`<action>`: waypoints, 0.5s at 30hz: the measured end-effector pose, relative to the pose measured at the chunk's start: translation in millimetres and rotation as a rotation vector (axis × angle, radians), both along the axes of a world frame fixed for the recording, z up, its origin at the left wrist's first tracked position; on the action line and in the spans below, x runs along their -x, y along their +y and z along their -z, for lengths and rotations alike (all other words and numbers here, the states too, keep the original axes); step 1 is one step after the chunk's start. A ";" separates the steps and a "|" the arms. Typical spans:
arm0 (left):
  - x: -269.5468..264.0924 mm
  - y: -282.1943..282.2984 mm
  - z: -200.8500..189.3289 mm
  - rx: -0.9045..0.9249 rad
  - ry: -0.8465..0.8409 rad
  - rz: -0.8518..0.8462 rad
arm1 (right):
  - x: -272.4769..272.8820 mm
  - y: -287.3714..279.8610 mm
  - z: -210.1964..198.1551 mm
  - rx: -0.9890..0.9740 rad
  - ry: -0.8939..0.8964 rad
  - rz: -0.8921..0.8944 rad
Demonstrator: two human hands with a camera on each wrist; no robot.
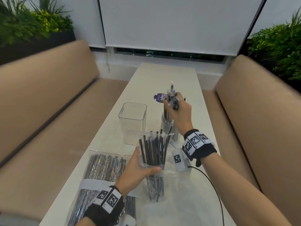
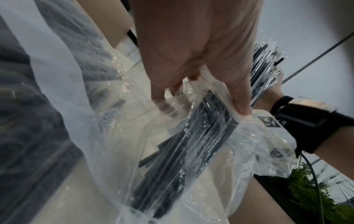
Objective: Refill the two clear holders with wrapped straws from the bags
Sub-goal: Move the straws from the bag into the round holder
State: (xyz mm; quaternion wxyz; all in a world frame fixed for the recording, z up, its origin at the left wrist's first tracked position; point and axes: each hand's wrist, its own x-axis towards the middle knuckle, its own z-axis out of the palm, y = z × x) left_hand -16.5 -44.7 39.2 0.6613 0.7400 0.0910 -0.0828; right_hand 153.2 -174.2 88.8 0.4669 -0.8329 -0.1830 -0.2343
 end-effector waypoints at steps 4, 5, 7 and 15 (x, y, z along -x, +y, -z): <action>-1.7 -1.4 -1.1 0.009 0.004 0.002 | -8.7 -19.4 18.2 -0.135 0.268 0.082; -2.0 -1.5 -1.0 0.003 0.009 -0.001 | -10.9 -23.5 22.2 -0.127 0.307 0.094; -2.0 -1.5 -1.5 -0.005 0.031 -0.001 | -11.4 -29.1 21.6 -0.127 0.357 0.101; -5.1 -3.8 -3.8 0.066 0.030 0.010 | -16.4 -51.8 -46.9 -0.117 0.177 0.075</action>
